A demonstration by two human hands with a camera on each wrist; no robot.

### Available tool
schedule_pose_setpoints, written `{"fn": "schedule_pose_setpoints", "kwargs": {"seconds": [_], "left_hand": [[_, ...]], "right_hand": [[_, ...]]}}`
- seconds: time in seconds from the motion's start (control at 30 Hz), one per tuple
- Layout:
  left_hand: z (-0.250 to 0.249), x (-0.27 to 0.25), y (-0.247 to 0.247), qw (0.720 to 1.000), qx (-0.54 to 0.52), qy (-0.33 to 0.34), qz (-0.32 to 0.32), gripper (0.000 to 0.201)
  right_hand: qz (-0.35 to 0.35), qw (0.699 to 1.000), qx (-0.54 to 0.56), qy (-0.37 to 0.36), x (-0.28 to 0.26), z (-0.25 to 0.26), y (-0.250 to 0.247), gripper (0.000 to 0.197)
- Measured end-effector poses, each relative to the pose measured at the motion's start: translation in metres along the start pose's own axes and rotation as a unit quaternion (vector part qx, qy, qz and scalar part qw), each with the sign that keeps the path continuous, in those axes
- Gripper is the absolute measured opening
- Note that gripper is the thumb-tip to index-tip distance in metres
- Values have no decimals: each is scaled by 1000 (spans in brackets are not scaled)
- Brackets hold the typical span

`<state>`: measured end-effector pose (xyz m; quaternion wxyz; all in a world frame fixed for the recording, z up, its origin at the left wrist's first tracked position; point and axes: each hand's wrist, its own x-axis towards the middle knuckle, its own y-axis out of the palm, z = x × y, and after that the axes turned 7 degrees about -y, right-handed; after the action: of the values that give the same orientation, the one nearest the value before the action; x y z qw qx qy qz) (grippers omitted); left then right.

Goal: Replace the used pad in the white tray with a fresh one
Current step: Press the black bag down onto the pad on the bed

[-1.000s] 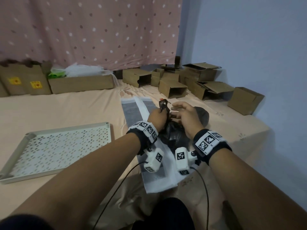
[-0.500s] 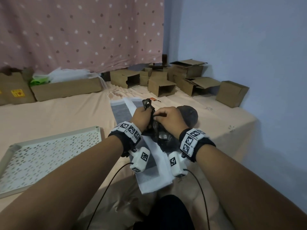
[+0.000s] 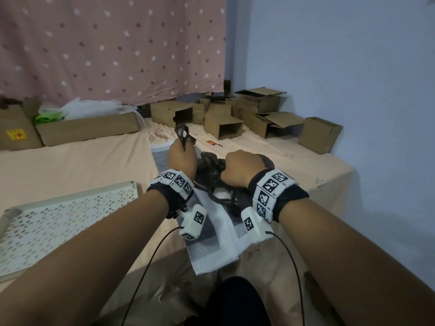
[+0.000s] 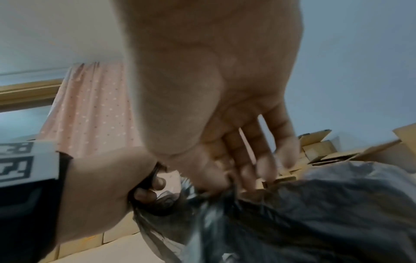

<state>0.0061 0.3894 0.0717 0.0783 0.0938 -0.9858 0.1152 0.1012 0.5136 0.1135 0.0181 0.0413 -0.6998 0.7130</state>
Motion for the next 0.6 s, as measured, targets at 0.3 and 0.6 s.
{"fn": "schedule_pose_setpoints", "kwargs": {"seconds": [0.3,0.6], "left_hand": [[-2,-13,-5,944,115,191,244,18],[-3,-13,-14,938,151,176,259,10]], "right_hand": [[-394,887,126,-207,13,1,10,7],[-241,931,199,-190,17,4,15,9]]}}
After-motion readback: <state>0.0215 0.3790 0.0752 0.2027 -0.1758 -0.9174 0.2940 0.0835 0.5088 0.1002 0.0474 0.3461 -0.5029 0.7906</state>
